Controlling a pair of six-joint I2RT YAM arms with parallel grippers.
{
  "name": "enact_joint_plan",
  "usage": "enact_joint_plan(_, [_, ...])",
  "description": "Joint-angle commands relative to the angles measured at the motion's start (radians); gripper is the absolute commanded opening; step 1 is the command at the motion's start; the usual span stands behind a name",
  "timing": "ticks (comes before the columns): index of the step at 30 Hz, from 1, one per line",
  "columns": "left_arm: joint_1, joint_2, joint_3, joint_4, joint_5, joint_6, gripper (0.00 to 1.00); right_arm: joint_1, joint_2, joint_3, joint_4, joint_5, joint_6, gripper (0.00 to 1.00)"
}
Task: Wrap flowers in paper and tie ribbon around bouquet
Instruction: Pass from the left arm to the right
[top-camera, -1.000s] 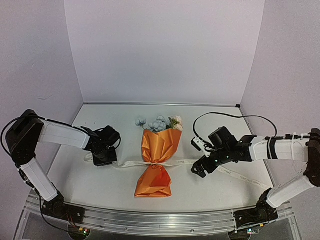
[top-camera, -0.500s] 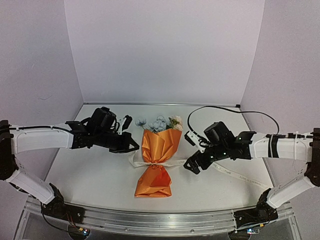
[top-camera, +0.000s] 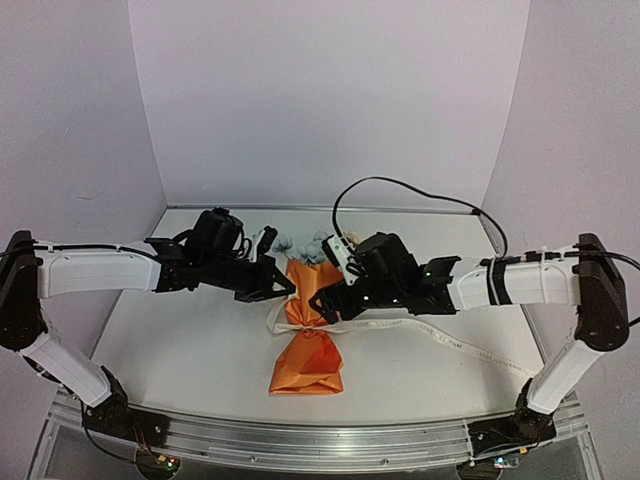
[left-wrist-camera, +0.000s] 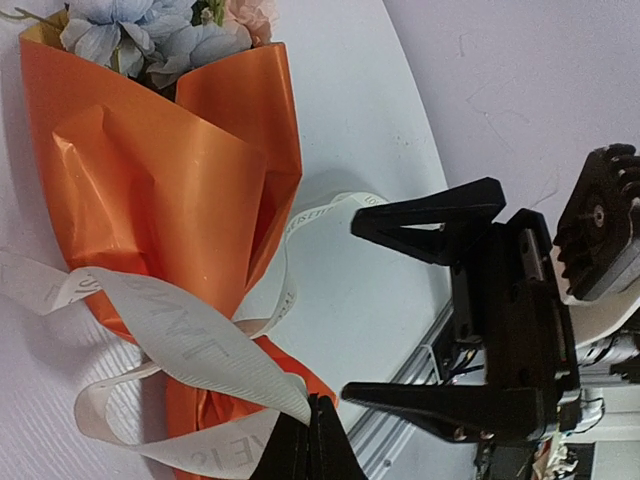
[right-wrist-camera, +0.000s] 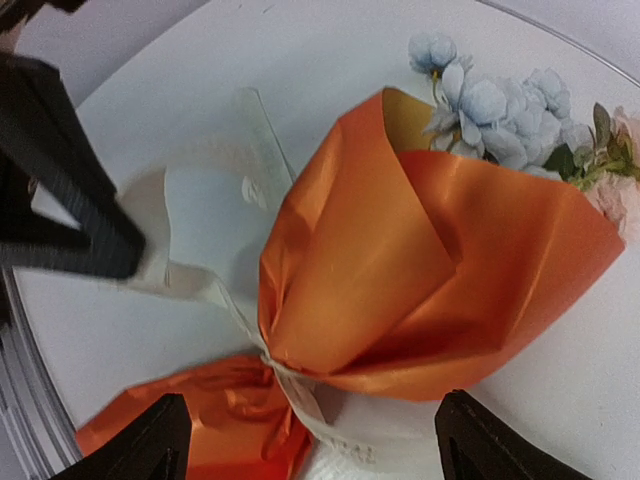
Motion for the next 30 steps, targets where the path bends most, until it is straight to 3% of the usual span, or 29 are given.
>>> enact_joint_plan(1, [0.017, -0.039, 0.026, 0.069, 0.057, -0.124, 0.0, 0.04, 0.09, 0.069, 0.233, 0.092, 0.077, 0.86])
enact_joint_plan(6, [0.047, -0.034, -0.009, 0.151, 0.118, -0.215, 0.0, 0.068, 0.125, 0.07, 0.307, 0.103, 0.082, 0.85])
enact_joint_plan(12, [0.068, -0.004, 0.004, 0.228, 0.158, -0.264, 0.0, 0.078, 0.051, -0.022, 0.307, 0.191, 0.029, 0.84])
enact_joint_plan(18, [0.068, 0.059, 0.027, 0.307, 0.21, -0.32, 0.0, 0.078, -0.022, -0.083, 0.307, 0.173, 0.03, 0.84])
enact_joint_plan(30, [0.066, 0.082, 0.052, 0.34, 0.218, -0.329, 0.0, 0.079, 0.035, -0.005, 0.299, 0.144, 0.069, 0.85])
